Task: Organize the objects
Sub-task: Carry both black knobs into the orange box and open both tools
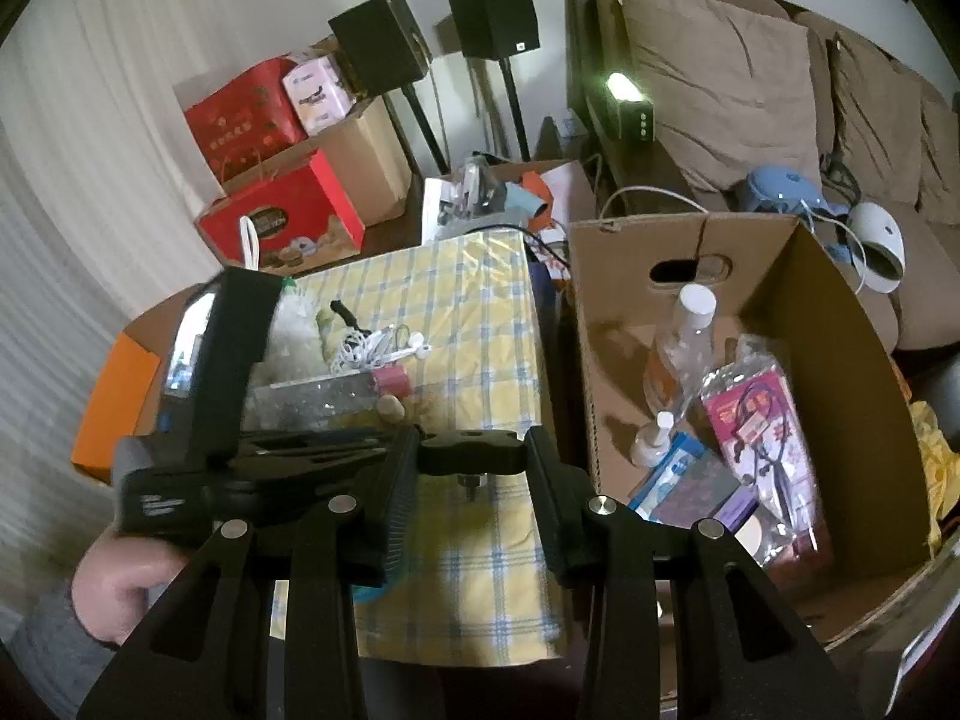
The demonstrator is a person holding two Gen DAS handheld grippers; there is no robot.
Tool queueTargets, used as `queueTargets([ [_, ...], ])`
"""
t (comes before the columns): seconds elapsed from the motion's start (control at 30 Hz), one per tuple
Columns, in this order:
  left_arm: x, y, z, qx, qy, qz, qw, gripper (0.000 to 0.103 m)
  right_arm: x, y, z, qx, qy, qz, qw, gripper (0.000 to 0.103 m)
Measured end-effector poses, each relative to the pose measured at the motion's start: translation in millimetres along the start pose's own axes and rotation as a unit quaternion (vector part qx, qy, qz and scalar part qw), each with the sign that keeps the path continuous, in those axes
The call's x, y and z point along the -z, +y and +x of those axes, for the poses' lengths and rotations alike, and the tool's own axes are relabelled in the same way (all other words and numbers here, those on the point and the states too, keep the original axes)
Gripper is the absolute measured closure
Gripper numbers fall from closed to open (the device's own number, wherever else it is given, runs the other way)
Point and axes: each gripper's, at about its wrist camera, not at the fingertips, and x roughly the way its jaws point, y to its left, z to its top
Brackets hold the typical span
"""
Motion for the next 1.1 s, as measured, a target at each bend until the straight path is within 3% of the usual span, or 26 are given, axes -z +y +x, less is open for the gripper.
queueTargets([
  [0.23, -4, -8, -39, -0.005, -0.038, 0.026, 0.9989, 0.074, -5, 10, -6, 0.003, -0.011, -0.005, 1.0, 0.067],
  [0.6, 16, 19, -110, -0.039, -0.122, 0.036, 0.9911, 0.074, -5, 45, -2, 0.013, -0.024, -0.027, 0.999, 0.067],
  [0.87, 36, 52, -147, -0.052, -0.176, 0.017, 0.9828, 0.074, -9, 84, -2, 0.01, -0.034, -0.041, 0.999, 0.067],
  [1.1, 49, 82, -169, -0.067, -0.2, -0.002, 0.9775, 0.074, -10, 118, 5, 0.004, -0.039, -0.052, 0.998, 0.067],
])
